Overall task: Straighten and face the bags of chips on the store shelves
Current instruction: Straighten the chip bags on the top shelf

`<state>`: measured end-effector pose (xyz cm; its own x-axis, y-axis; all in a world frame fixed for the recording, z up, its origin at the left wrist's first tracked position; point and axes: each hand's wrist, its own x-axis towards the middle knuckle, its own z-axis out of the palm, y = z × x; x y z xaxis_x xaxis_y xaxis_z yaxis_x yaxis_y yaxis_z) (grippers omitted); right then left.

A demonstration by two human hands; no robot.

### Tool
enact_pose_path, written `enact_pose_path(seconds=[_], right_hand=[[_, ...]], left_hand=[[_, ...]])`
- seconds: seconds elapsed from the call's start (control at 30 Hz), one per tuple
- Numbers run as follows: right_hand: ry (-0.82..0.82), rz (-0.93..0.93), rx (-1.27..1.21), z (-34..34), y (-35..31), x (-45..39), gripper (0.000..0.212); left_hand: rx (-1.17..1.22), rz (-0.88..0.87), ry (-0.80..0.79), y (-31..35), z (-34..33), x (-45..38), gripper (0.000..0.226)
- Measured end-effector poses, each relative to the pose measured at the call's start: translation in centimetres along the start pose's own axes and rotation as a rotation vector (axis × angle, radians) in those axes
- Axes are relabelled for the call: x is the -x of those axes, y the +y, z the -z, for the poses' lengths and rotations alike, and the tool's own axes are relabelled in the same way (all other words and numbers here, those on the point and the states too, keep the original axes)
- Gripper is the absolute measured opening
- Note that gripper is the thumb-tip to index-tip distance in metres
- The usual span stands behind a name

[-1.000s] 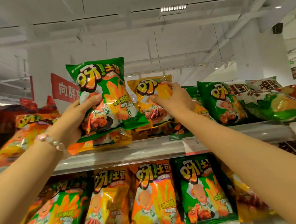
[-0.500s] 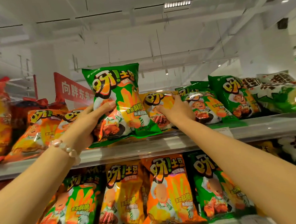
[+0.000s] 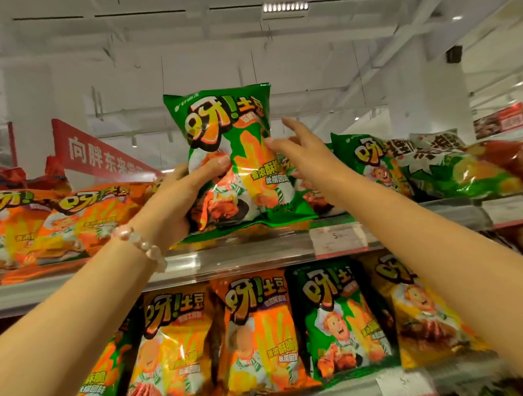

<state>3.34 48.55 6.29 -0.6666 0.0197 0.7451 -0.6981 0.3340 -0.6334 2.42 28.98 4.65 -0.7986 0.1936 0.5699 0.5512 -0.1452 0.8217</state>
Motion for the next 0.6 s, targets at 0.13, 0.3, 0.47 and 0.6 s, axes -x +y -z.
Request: enact_pose_path(seconds=[0.13, 0.3, 0.47, 0.6], right_hand=[[0.041, 0.062, 0.082, 3.4, -1.4, 1.0, 0.073], [-0.088, 0.037, 0.218, 7.9, -1.0, 1.2, 0.088], [-0.026, 0.040, 0.206, 12.2, 0.6, 0.9, 0.088], [0.079, 0.055, 0.123, 15.7, 1.9, 0.7, 0.083]], left_hand=[[0.053, -0.011, -0.001, -0.6, -4.6, -1.6, 0.058], [0.078, -0.028, -0.044, -1.1, -9.6, -3.2, 0.079], [0.078, -0.040, -0.031, -1.6, -14.5, -3.9, 0.073], [-0.109, -0.113, -0.014, -2.3, -16.7, -4.1, 0.085]])
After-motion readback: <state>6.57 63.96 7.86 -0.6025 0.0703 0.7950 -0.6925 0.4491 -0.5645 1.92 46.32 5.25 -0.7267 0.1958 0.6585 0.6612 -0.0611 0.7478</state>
